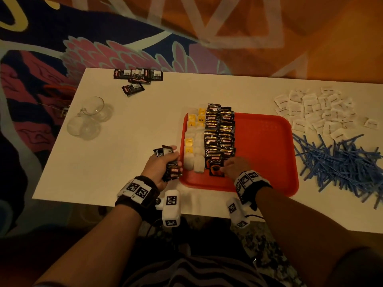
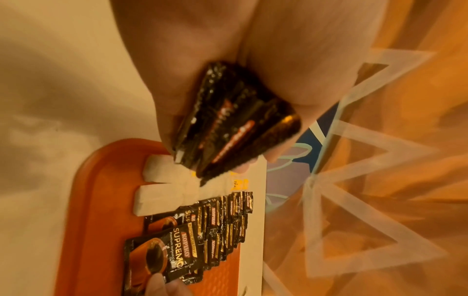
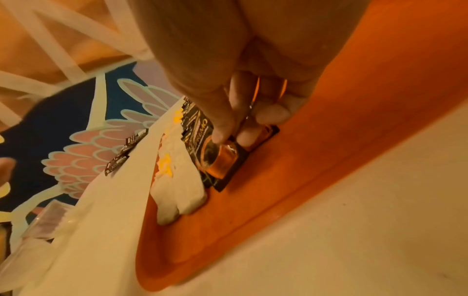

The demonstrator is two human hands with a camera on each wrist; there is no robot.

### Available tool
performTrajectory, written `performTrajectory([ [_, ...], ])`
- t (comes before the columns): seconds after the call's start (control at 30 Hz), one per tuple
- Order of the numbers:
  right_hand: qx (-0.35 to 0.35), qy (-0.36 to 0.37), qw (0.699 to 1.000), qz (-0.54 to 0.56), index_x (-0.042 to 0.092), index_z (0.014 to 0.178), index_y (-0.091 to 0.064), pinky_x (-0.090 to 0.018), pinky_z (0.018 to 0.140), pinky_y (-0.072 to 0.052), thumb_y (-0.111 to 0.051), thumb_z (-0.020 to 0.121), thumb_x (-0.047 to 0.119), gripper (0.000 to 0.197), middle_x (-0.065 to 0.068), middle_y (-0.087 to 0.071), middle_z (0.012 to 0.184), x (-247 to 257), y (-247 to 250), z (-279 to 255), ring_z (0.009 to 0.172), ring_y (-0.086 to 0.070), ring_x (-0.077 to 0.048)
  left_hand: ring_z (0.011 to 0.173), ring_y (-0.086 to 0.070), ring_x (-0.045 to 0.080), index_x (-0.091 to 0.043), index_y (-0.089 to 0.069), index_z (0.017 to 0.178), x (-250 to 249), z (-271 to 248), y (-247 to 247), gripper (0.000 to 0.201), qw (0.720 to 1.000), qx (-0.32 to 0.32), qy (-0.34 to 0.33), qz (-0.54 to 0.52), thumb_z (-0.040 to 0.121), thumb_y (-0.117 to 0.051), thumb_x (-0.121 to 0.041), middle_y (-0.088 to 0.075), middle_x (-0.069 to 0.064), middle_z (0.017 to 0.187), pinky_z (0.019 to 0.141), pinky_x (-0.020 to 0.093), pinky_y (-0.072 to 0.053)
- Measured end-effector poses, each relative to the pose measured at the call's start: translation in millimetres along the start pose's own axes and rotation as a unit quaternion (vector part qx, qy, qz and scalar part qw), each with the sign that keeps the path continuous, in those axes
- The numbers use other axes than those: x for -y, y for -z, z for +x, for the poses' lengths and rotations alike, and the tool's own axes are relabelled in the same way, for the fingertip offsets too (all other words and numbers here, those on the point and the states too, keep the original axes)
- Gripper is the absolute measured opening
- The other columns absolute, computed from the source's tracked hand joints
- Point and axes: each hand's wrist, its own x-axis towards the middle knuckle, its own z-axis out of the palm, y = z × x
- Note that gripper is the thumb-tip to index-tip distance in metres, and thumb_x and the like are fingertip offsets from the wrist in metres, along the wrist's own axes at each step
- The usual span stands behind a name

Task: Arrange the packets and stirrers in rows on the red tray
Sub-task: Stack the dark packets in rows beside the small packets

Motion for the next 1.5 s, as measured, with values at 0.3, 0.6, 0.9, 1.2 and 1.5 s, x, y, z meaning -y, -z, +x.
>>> performTrajectory([
  [0.3,-0.053,-0.023,0.997,0.049,0.017,0.094,-0.065,-0.020,0.056,-0.046,-0.076,0.082,0.018,0.016,-0.002,-0.065,0.102,-1,-25,12,0.088,-0.062,-0.015,0.058,-0.062,0.018,-0.011,-0.060,0.115,6,-1,21,0.027,1.000,-0.010,0.008,0.011,0.093,-0.055,0.003,-0.064,0.005,0.069,0.055,0.032,-0.054],
  [0.6,-0.070,-0.037,0.995,0.056,0.018,0.091,-0.064,-0.022,0.061,-0.050,-0.078,0.080,0.020,0.018,0.000,-0.064,0.101,-5,-27,16,0.087,-0.061,-0.015,0.057,-0.059,0.017,-0.010,-0.057,0.114,7,-3,14,0.025,1.000,0.005,0.009,0.000,0.093,-0.056,0.003,-0.062,0.005,0.067,0.053,0.031,-0.053],
  [0.9,-0.083,-0.003,0.996,0.029,0.022,0.086,-0.066,-0.021,0.060,-0.045,-0.074,0.083,0.029,0.011,0.006,-0.065,0.096,-7,-5,1,0.082,-0.057,-0.008,0.058,-0.057,0.020,-0.008,-0.057,0.111,0,-9,-2,0.042,0.994,0.050,0.084,-0.045,0.070,-0.047,-0.004,-0.059,0.008,0.074,0.054,0.028,-0.051],
  [1.2,0.091,0.143,0.967,0.190,0.015,0.104,-0.067,-0.021,0.061,-0.052,-0.078,0.080,0.034,0.033,0.001,-0.070,0.099,51,30,-57,0.083,-0.068,-0.010,0.084,-0.073,0.033,0.002,-0.062,0.120,-10,-25,-36,0.048,0.990,0.116,0.051,0.057,0.074,-0.073,-0.009,-0.072,0.023,0.102,0.064,0.038,-0.059],
  [1.5,0.153,0.180,0.948,0.212,0.007,0.110,-0.066,-0.021,0.058,-0.051,-0.075,0.080,0.002,0.032,-0.008,-0.071,0.103,68,67,-83,0.071,-0.066,-0.009,0.082,-0.073,0.033,0.000,-0.058,0.129,-19,-35,-68,0.055,0.984,0.151,0.043,0.081,0.083,-0.071,-0.025,-0.072,0.022,0.101,0.060,0.039,-0.059],
])
